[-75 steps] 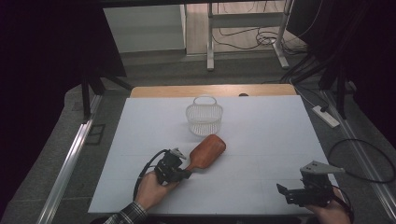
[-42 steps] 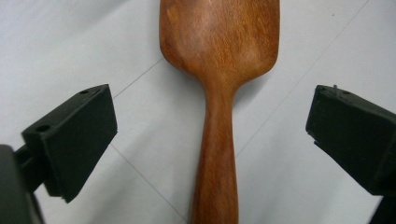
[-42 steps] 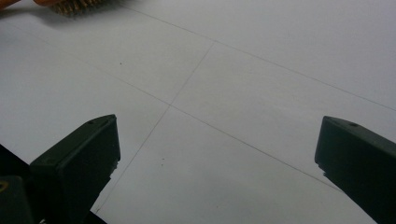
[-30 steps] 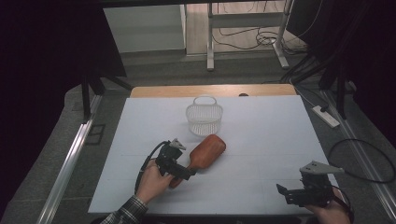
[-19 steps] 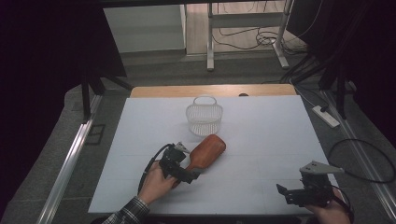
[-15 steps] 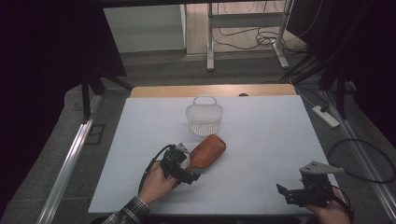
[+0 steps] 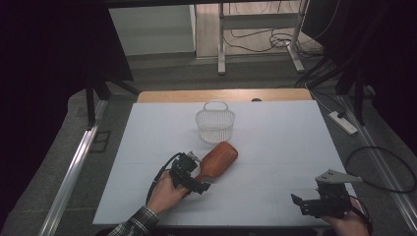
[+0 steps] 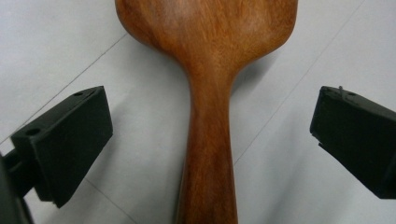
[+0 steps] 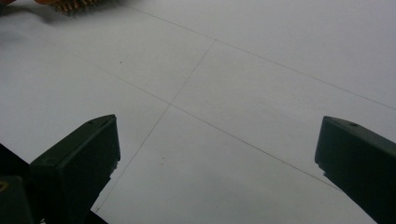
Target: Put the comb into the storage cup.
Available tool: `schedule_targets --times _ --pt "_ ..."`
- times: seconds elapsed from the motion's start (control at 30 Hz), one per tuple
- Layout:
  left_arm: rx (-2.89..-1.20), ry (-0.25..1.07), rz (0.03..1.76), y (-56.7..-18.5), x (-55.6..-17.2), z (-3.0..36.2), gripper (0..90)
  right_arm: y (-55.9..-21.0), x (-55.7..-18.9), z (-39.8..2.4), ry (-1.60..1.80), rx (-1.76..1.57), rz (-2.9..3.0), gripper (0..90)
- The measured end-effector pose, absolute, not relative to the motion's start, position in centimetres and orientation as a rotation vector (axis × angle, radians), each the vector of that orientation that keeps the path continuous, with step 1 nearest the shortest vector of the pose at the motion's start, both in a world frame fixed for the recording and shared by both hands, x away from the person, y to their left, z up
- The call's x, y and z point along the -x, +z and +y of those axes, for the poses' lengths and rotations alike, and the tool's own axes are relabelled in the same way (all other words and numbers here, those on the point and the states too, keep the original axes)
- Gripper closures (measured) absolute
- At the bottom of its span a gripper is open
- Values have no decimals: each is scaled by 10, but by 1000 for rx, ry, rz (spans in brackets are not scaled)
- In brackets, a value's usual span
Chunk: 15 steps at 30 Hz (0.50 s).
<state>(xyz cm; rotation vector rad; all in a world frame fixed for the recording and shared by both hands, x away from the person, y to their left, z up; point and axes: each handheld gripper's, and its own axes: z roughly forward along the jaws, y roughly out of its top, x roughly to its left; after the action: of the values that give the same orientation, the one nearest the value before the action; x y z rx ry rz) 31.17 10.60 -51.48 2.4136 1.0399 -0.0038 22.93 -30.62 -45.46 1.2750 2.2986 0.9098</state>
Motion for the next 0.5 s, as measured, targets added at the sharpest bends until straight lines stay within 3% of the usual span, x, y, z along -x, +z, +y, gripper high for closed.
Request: schedule_targets --times 0.33,0.5 --pt "-2437 17 1018 -514 -312 103 26 -455 -229 -306 909 -1276 2302 0" --pt "-2452 26 999 -515 -311 102 188 -455 -229 -306 909 -1273 2303 0"
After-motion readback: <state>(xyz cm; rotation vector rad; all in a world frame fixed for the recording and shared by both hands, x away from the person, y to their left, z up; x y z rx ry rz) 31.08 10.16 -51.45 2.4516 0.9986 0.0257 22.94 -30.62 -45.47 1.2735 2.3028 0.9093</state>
